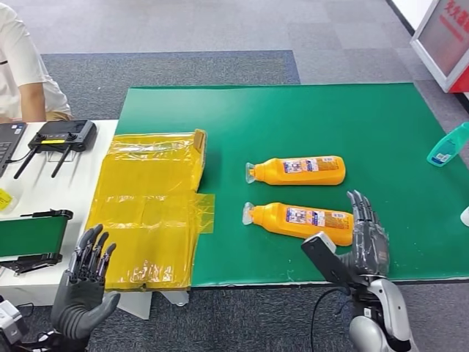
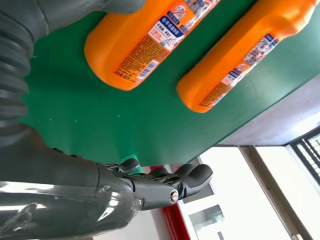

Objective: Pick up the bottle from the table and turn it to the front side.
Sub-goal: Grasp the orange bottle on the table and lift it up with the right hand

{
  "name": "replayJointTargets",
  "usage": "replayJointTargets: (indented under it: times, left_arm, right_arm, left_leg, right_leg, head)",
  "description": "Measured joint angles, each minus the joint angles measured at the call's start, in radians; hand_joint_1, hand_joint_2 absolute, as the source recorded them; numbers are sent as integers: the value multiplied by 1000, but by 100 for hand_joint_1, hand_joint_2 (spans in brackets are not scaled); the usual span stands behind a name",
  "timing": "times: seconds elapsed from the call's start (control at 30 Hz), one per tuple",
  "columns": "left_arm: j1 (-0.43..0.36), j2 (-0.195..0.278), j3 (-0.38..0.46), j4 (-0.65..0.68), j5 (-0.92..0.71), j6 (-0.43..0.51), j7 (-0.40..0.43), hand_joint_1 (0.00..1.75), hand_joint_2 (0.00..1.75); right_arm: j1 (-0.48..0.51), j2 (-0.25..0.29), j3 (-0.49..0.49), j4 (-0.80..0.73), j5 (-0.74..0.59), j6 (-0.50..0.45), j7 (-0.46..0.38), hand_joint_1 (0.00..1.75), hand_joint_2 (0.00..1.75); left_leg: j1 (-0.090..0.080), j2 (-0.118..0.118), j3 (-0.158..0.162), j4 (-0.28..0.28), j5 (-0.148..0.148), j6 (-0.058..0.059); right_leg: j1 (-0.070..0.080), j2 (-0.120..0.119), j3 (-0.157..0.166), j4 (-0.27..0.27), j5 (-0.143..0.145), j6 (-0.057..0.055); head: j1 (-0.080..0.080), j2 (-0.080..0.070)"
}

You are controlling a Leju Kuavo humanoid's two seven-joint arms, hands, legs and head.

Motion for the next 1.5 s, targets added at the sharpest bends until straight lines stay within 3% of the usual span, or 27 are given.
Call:
replayJointTargets:
  times: [0.33, 0.6, 0.9, 1.33, 1.5]
  left_arm:
    - [-31, 46, -73, 24, 13, 44, 12, 0, 175]
    - [-69, 98, -140, 50, 109, 13, 9, 0, 175]
    - [-96, 134, -183, 60, 98, 35, 12, 0, 175]
    - [-93, 159, -186, 67, 49, 42, -24, 0, 175]
    - [-91, 161, -186, 67, -4, 65, -65, 0, 175]
  right_arm:
    - [-123, -96, 48, 152, 59, 162, 126, 0, 175]
    - [-309, -179, 136, 304, -87, 337, 50, 0, 175]
    - [-484, -203, 266, 421, -48, 333, 91, 0, 175]
    - [-529, -207, 337, 476, -29, 325, 89, 0, 175]
    - [-554, -227, 366, 489, -39, 418, 96, 0, 175]
  left_leg:
    - [0, 0, 0, 0, 0, 0]
    - [0, 0, -1, 0, 3, 1]
    - [0, 0, -1, 0, 4, 1]
    - [0, 0, -2, 0, 4, 1]
    - [0, 0, -2, 0, 4, 1]
  right_leg:
    - [0, 0, 0, 0, 1, 1]
    - [0, 0, -1, 0, 3, 1]
    - [0, 0, -1, 0, 4, 1]
    - [0, 0, -1, 0, 4, 1]
    - [0, 0, -1, 0, 4, 2]
  head:
    - [0, 0]
    - [0, 0]
    - [0, 0]
    - [0, 0]
    - [0, 0]
